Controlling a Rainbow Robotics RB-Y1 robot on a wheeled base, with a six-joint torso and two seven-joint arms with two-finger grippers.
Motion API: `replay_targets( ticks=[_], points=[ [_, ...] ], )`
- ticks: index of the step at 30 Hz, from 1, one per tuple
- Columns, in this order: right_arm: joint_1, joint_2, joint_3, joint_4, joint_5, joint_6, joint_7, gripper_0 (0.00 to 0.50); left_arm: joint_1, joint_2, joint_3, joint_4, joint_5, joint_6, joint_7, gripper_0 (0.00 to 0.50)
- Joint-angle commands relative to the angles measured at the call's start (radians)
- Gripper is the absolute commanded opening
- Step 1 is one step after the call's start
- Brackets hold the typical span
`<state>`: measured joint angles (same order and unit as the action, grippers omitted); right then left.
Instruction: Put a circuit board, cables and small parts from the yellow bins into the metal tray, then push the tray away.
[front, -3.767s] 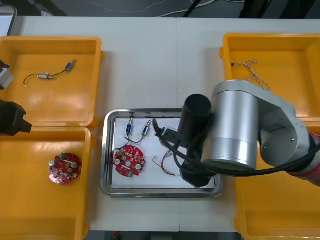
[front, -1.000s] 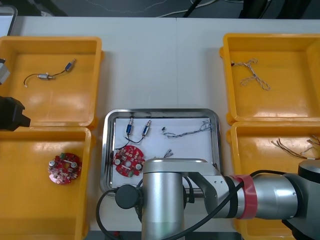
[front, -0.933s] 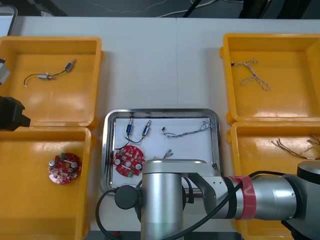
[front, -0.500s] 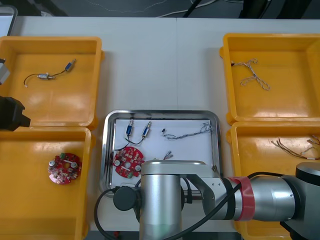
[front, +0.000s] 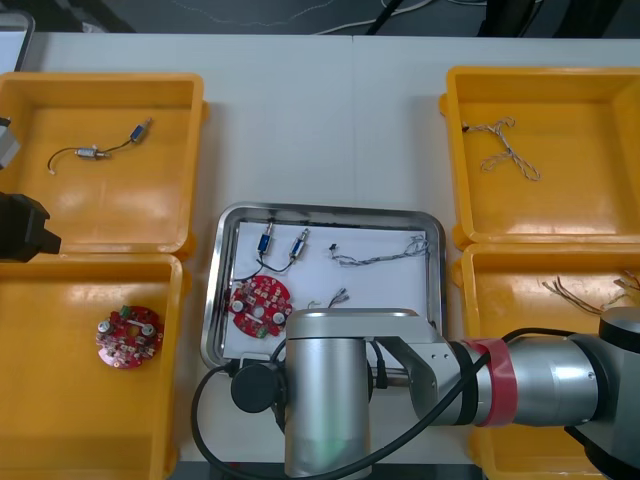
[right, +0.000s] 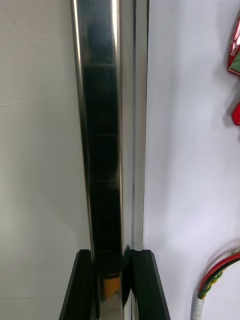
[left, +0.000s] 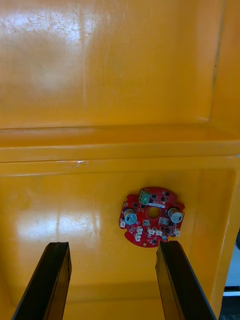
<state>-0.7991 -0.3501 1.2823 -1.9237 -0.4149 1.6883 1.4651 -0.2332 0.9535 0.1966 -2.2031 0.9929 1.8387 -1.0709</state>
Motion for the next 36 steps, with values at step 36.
replay_targets(
  ticks=[36],
  points=[
    [-0.244,-0.130,0.015,0.011,0.021,-0.134,0.133,0.000,0.025,0.044,0.032,-0.012,-0.008,-0.004,-0.050,0.500]
  ],
)
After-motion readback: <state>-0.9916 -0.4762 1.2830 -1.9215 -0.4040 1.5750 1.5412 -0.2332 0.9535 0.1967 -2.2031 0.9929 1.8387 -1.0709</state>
